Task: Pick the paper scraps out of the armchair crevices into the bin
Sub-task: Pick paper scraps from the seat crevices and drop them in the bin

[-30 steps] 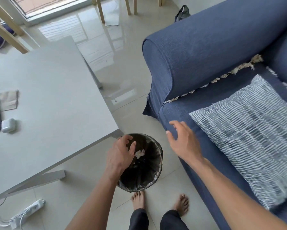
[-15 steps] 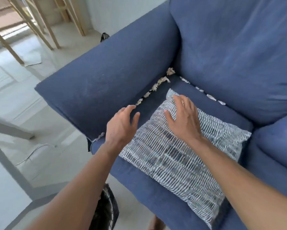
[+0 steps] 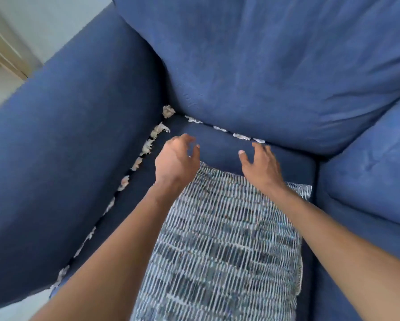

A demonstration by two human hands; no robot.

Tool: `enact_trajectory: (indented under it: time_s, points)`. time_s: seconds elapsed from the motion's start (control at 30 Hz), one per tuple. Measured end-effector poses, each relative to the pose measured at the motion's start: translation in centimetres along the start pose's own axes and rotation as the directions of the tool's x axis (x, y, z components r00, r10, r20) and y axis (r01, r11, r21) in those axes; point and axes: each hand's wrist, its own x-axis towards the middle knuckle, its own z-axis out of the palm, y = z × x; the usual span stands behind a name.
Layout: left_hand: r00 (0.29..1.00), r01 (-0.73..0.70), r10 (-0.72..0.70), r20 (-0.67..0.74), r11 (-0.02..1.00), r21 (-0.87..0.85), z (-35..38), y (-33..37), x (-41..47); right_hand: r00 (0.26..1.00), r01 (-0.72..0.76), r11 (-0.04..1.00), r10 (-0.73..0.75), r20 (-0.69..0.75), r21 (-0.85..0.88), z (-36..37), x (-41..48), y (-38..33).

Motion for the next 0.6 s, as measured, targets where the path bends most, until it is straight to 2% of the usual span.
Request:
enact_trajectory:
  time_s: [0.1,0.17,0.23,0.43,0.6]
  points:
    - [0.987,0.02,-0.026,0.157,0.999,0.036,3.1,1.9,3.0,0.99,-0.136,0.99,0.135,0.031,0.033,0.6,2.5,1.8]
    - [0.961,0.019,-0.04,0.273,0.997,0.079,5.2,2.8,4.8,0.984,-0.174,0.985,0.174,0.028,0.02,1.2,4.1,2.7]
    - [0.944,0.003,-0.043,0.327,0.993,0.122,7.2,3.2,6.4,0.984,-0.18,0.984,0.18,-0.006,-0.02,2.0,5.5,3.4]
    - [0.939,-0.057,-0.013,0.345,0.98,0.191,11.6,4.0,8.9,0.911,-0.363,0.922,0.381,-0.158,0.135,3.1,8.9,3.8]
    - [0.95,-0.083,0.021,0.313,0.978,0.189,14.0,5.4,9.8,0.746,-0.528,0.747,0.636,-0.2,0.405,4.1,11.1,3.2]
